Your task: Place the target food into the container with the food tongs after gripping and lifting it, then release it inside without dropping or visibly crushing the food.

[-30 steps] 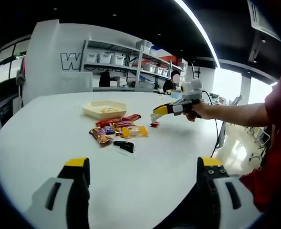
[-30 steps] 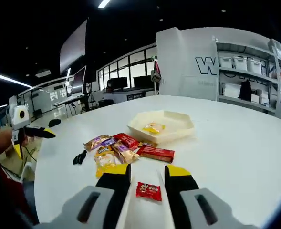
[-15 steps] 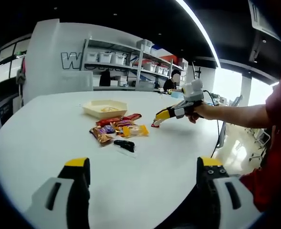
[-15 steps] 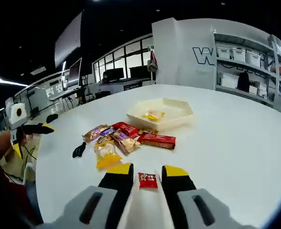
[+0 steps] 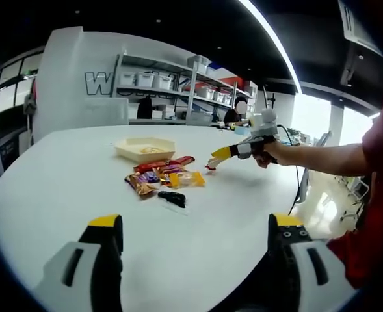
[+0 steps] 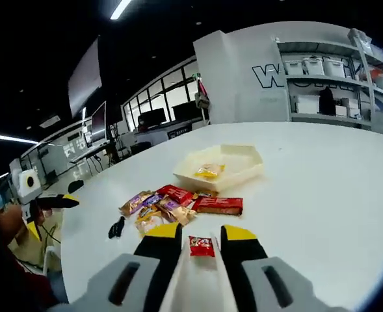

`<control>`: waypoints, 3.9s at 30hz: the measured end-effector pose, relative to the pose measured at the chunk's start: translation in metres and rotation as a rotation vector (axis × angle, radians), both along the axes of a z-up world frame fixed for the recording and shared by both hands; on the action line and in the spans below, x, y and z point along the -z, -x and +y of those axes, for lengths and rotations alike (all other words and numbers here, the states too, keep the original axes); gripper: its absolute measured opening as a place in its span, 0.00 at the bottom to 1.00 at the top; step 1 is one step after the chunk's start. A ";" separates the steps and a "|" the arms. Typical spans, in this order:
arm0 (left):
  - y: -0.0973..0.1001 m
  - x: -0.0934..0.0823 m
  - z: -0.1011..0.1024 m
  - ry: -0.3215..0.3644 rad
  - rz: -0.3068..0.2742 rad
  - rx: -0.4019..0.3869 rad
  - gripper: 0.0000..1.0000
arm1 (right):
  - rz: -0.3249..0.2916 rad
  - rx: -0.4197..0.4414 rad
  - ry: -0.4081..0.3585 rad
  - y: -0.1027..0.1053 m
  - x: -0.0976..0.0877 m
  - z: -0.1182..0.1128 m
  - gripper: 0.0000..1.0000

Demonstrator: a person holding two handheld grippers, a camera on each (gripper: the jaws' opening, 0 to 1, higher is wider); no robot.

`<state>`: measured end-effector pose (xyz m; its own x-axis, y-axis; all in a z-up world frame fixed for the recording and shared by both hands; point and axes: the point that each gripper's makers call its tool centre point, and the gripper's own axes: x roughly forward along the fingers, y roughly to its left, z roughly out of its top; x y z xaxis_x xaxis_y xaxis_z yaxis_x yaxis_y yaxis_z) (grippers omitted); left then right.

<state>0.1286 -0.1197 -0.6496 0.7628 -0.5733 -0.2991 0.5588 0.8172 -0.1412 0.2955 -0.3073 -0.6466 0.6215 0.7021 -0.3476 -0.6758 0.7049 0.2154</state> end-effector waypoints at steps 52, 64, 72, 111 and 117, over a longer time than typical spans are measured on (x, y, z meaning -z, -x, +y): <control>-0.004 0.004 0.020 -0.012 0.016 -0.053 0.91 | -0.204 0.027 -0.128 -0.112 -0.115 0.067 0.21; -0.001 -0.004 0.015 -0.012 -0.004 -0.045 0.91 | -0.179 0.058 -0.122 -0.107 -0.105 0.043 0.22; 0.003 -0.004 0.016 -0.012 -0.006 -0.047 0.91 | -0.110 0.084 -0.114 -0.098 -0.069 0.032 0.22; 0.003 -0.002 0.009 -0.024 0.001 -0.037 0.91 | 0.103 0.088 -0.059 -0.066 0.012 0.016 0.22; 0.004 -0.003 0.006 -0.024 -0.005 -0.027 0.91 | 0.130 0.069 -0.053 -0.052 0.013 0.013 0.21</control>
<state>0.1250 -0.1141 -0.6464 0.7797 -0.5449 -0.3086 0.5370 0.8353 -0.1183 0.3475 -0.2940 -0.6598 0.6211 0.6785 -0.3923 -0.5901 0.7342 0.3357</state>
